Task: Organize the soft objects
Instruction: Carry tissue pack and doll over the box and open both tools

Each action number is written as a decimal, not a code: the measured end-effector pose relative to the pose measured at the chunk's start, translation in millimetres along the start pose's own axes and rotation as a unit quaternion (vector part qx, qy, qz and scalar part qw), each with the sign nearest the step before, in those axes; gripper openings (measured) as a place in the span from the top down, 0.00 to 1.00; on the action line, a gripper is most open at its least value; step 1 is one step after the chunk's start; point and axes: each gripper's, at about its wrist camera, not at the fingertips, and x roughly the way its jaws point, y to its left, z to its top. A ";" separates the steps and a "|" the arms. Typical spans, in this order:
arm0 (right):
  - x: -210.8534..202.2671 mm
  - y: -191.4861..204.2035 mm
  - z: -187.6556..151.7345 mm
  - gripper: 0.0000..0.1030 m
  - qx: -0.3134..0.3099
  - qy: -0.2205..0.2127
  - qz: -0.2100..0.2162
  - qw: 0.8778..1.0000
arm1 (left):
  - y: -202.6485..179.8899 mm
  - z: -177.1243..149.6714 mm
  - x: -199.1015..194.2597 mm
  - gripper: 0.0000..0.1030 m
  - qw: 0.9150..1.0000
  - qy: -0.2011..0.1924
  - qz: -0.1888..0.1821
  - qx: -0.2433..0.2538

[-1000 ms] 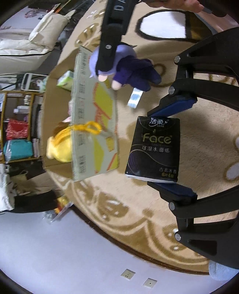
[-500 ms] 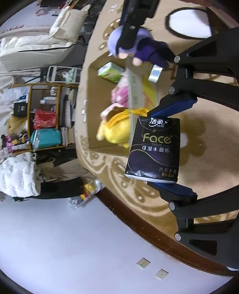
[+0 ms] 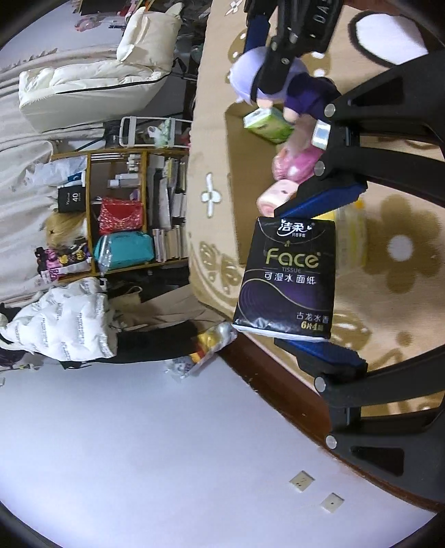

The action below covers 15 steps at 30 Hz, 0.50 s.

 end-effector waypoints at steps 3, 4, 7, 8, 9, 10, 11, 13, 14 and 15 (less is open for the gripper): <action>7.1 3.0 10.5 0.35 -0.009 -0.001 0.005 1.000 | -4.3 8.8 8.5 0.37 1.000 -0.008 0.002 0.009; 9.7 3.7 13.9 0.35 -0.010 -0.003 0.007 1.000 | -5.4 10.9 11.1 0.37 1.000 -0.010 0.002 0.012; 15.0 7.4 19.0 0.35 -0.025 -0.005 -0.005 1.000 | -8.3 18.3 21.2 0.37 1.000 -0.016 0.004 0.016; 17.5 7.4 20.1 0.35 -0.031 -0.007 -0.014 0.999 | -9.1 21.3 25.3 0.37 1.000 -0.015 0.001 0.016; 19.3 6.9 21.0 0.35 -0.036 -0.008 -0.023 0.999 | -10.1 24.3 29.4 0.37 1.000 -0.015 -0.003 0.016; 21.2 5.6 21.9 0.35 -0.037 -0.009 -0.031 0.999 | -11.1 26.5 32.2 0.37 1.000 -0.016 -0.004 0.016; 22.8 4.2 22.3 0.35 -0.037 -0.010 -0.037 0.999 | -12.7 29.4 35.8 0.37 1.000 -0.018 -0.006 0.017; 27.3 -1.4 24.5 0.35 -0.031 -0.014 -0.050 0.998 | -17.5 33.6 42.5 0.37 1.000 -0.019 -0.010 0.022; 30.8 -4.4 25.8 0.35 -0.026 -0.014 -0.055 0.998 | -20.5 35.4 45.7 0.37 0.999 -0.020 -0.012 0.024; 33.6 -6.6 26.2 0.35 -0.022 -0.013 -0.057 0.998 | -22.8 36.8 48.7 0.37 0.999 -0.021 -0.016 0.023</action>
